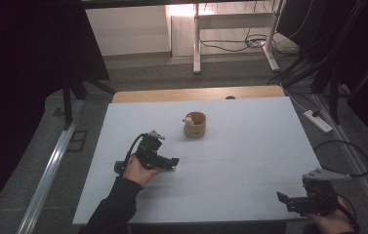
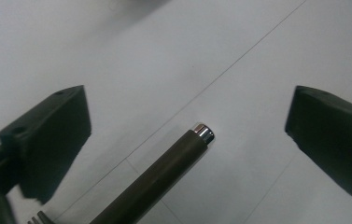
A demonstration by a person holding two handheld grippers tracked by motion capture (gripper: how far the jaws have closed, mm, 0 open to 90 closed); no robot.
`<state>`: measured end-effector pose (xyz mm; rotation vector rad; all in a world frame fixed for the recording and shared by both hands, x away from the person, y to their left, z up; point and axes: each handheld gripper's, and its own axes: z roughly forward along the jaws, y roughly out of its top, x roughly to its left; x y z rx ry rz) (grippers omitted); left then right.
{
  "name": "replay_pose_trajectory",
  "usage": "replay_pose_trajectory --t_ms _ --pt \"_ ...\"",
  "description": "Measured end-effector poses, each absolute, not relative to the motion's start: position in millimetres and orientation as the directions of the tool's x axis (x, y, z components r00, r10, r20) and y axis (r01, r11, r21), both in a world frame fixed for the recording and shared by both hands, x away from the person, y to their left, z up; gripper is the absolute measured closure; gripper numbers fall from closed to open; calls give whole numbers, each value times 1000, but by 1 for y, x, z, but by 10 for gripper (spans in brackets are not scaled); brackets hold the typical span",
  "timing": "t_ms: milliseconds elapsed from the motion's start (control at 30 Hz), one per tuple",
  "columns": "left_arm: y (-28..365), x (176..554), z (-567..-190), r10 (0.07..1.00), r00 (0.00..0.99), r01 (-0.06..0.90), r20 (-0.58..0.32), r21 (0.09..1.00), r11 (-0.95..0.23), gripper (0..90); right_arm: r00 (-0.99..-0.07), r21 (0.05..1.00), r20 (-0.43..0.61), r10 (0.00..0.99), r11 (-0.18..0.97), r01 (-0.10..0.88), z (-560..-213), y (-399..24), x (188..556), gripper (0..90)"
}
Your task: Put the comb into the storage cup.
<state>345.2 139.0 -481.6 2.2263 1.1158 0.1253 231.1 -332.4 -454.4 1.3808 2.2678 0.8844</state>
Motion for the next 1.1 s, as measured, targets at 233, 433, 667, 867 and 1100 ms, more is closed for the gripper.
replay_pose_trajectory --t_ms 233,433,667,867,1100 --pt "139 345 -482 766 619 698 -173 568 -436 483 -476 662 31 879 339 669 -454 -332 231 7" --pt "137 343 -482 746 644 681 -170 571 -458 849 -478 661 32 878 340 668 -454 -332 231 7" --pt "135 343 -484 730 660 676 -176 562 -476 885 -476 659 33 879 339 672 -455 -332 231 9" --pt "139 347 -493 739 643 697 -201 553 -456 886 -478 655 35 878 341 674 -455 -332 232 11" --pt "134 347 -502 744 639 706 -195 532 -466 885 -478 653 36 878 342 676 -455 -332 232 14"
